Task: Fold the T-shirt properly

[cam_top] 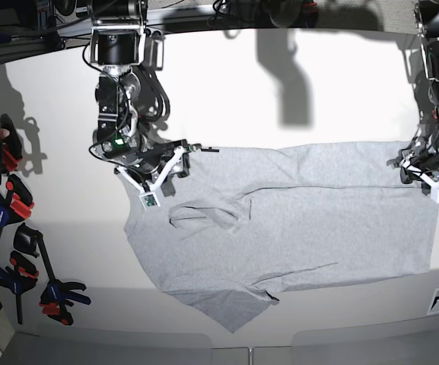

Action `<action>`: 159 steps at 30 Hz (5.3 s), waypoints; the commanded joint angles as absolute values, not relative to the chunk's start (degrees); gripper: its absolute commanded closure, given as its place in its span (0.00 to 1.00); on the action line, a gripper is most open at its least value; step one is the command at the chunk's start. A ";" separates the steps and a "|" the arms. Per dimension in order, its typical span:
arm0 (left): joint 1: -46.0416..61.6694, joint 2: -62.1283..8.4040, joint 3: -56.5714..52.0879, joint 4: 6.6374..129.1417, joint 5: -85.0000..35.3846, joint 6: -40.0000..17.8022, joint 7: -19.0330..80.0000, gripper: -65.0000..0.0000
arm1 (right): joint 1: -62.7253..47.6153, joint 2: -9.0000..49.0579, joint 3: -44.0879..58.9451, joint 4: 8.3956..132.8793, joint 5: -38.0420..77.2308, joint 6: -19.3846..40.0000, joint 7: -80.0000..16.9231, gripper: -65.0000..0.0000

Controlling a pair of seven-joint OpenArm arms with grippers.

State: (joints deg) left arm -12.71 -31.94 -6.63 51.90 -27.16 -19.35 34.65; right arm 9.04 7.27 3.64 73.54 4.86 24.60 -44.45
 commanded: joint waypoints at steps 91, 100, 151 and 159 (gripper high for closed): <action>42.26 -31.73 -15.31 99.53 -24.47 -15.84 50.17 0.67 | -26.17 13.98 11.40 103.77 1.85 23.55 -66.11 0.54; 43.03 -29.39 -15.31 104.36 -24.01 -15.66 53.17 0.67 | -29.34 14.00 11.64 105.49 1.83 23.55 -66.13 0.54; 42.52 -29.74 -15.40 128.70 4.32 -9.37 38.30 0.67 | -20.43 14.00 11.66 124.81 2.17 21.93 -57.12 0.54; 34.72 -29.69 -15.40 128.57 5.96 -8.43 32.34 0.67 | -15.64 13.87 11.62 124.81 8.80 22.46 -59.66 0.53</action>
